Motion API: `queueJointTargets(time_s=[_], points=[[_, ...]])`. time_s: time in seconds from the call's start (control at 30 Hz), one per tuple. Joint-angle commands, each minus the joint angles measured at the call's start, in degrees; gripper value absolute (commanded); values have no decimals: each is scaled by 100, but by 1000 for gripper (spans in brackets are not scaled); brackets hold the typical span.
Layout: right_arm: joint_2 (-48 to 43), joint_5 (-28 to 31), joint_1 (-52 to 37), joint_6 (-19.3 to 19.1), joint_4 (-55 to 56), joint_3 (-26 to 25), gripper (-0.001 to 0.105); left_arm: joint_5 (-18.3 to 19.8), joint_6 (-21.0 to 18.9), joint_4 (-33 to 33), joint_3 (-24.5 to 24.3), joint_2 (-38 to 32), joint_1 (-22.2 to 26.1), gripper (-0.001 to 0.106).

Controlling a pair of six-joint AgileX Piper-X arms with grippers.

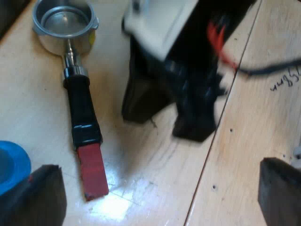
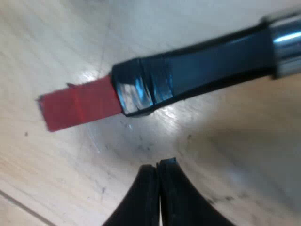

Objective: Put the handle in the coffee machine

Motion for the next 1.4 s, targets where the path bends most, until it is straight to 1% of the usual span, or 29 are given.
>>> queueJointTargets(time_s=[0.03, 0.07, 0.1, 0.17, 0.23, 0.27, 0.3, 0.33, 0.4, 0.43, 0.47, 0.53, 0.6, 0.67, 0.77, 0.83, 0.9, 0.97, 1.03, 1.1, 1.13, 1.17, 1.3, 1.37, 1.4], points=[[-378, 206, 21, -123, 315, -56, 0, 13, 56, 107, -16, 2, -8, 85], [-566, 281, 21, -245, 442, -56, 0, 13, 56, 150, -16, 2, -8, 85], [-660, 321, 21, -272, 523, -68, 0, 13, 56, 171, -16, 2, -8, 85], [-1020, 594, 21, -321, 907, -139, 0, 13, 80, 236, -16, -15, -8, 85], [-1285, 733, 21, -356, 1104, -197, 6, 25, 181, 285, -16, -62, -8, 85], [-1444, 835, 21, -358, 1243, -246, 13, 24, 230, 331, -29, -112, -8, 85], [-1570, 913, 21, -358, 1344, -295, 23, 24, 235, 378, -30, -183, -8, 85], [-1618, 936, 21, -384, 1401, -327, 26, 35, 234, 402, -30, -221, -8, 85], [-1890, 1014, 21, -595, 1586, -454, 48, 46, 234, 512, -30, -400, -8, 85], [-1954, 1015, 21, -627, 1611, -475, 51, 46, 234, 539, -30, -455, -8, 85], [-2071, 1061, 21, -684, 1636, -527, 58, 46, 234, 584, -30, -579, -8, 85], [-2198, 1161, 21, -699, 1670, -587, 60, 46, 234, 634, -30, -668, -8, 85], [-2346, 1309, 21, -698, 1833, -686, 60, 46, 288, 784, -30, -990, -8, 85], [-2463, 1579, 21, -714, 2125, -821, 60, 88, 313, 911, -30, -1310, -8, 85], [-2590, 1746, 21, -862, 2435, -939, 60, 89, 312, 960, -30, -1775, -8, 85], [-2653, 1749, 21, -927, 2513, -978, 64, 89, 285, 959, -40, -2005, -8, 85], [-2744, 1711, 21, -933, 2558, -977, 75, 89, 263, 959, -38, -2305, -8, 85], [-2777, 1705, 21, -933, 2593, -977, 77, 89, 263, 959, -38, -2407, -8, 85], [-2778, 1705, 21, -933, 2609, -977, 76, 89, 251, 959, -38, -2485, -8, 85], [-2778, 1705, 21, -967, 2607, -977, 76, 89, 158, 943, -38, -2483, -8, 85], [-2778, 1705, 21, -1017, 2607, -977, 76, 89, 144, 927, -19, -2483, -8, 85], [-2778, 1705, 21, -1213, 2607, -977, 76, 89, 144, 927, -19, -2483, -8, 85], [-2778, 1705, 21, -1265, 2607, -977, 76, 89, 82, 884, 4, -2483, -8, 85], [-2778, 1705, 21, -1381, 2607, -977, 76, 89, 20, 836, 32, -2483, -8, 85], [-2778, 1705, 21, -1436, 2607, -977, 76, 37, -250, 595, 151, -2445, -8, 85]])
